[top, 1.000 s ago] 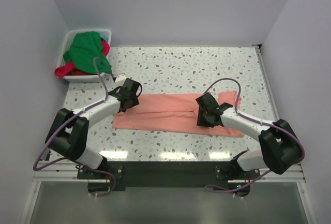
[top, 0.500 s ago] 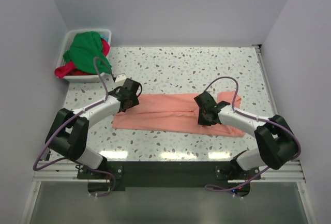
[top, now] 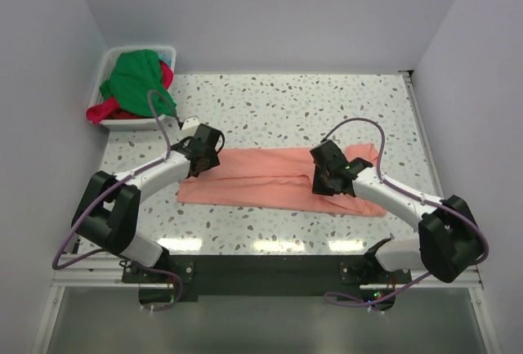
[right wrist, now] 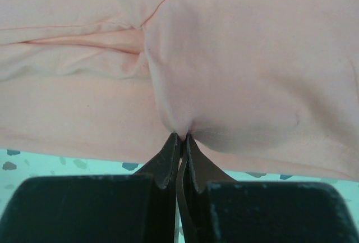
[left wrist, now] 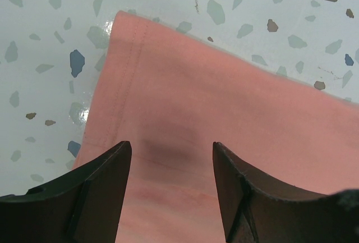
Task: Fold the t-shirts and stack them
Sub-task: Fold the tshirt
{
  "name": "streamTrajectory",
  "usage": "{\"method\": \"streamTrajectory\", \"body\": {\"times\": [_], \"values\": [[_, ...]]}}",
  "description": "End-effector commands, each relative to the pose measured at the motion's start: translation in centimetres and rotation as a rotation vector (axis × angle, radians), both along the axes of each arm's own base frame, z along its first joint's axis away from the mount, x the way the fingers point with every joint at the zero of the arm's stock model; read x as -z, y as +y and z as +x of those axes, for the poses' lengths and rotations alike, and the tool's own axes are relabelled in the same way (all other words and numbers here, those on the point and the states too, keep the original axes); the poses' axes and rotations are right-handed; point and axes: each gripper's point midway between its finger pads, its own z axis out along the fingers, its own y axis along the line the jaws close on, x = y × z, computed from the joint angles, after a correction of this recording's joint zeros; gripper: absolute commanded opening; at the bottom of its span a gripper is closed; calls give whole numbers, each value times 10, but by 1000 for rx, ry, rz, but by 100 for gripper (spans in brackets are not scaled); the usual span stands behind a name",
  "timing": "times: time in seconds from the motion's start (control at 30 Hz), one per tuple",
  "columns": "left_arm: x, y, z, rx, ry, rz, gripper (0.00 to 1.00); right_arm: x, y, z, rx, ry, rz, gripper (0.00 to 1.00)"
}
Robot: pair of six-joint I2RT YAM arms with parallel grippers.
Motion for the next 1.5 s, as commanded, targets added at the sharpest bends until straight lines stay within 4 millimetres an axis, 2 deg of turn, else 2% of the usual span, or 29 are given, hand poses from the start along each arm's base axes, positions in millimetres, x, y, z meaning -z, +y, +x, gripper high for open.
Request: {"method": "streamTrajectory", "body": {"times": [0.0,0.17,0.2,0.3,0.47,0.5,0.6,0.67,0.7,0.87,0.9,0.97,1.0,1.03,1.07,1.1,1.23,1.47], "values": [[-6,0,7,-7,-35,6,65,-7,18,-6,-31,29,91,0],[-6,1,6,-9,-35,9,65,-4,23,-12,-48,44,123,0],[-6,1,6,-9,-33,10,65,-2,21,-13,-41,52,114,3],[-6,1,6,-8,-34,12,65,-2,11,-13,-10,53,57,30],[-7,-1,9,1,-39,10,65,-28,-12,-2,127,-53,6,39],[-8,-2,10,5,-41,6,65,-34,-26,4,185,-96,-42,42],[-13,-8,16,34,-60,-9,65,-42,-49,12,301,-160,-123,51],[-15,-16,19,71,-63,-31,66,-41,-52,20,336,-165,-156,55],[-19,-21,23,84,-76,-52,66,-40,-54,24,348,-168,-179,61],[-21,-30,31,102,-81,-80,70,-28,-48,49,362,-127,-207,70],[-21,-32,32,102,-74,-80,74,-22,-48,52,365,-114,-211,75],[-18,-34,33,102,-65,-87,78,-15,-47,59,376,-105,-164,79],[-14,-35,32,110,-54,-89,82,-12,-54,62,399,-98,-141,80],[-13,-36,32,112,-51,-92,83,-12,-55,69,412,-115,-103,80],[-11,-35,30,115,-43,-90,83,-3,-56,65,417,-89,-79,80],[-8,-36,28,121,-33,-91,84,-1,-68,66,454,-81,-66,79],[-1,-33,20,134,-6,-80,85,9,-82,65,493,-50,-71,73],[7,-33,11,154,31,-81,85,23,-83,63,527,1,-90,67]]}}
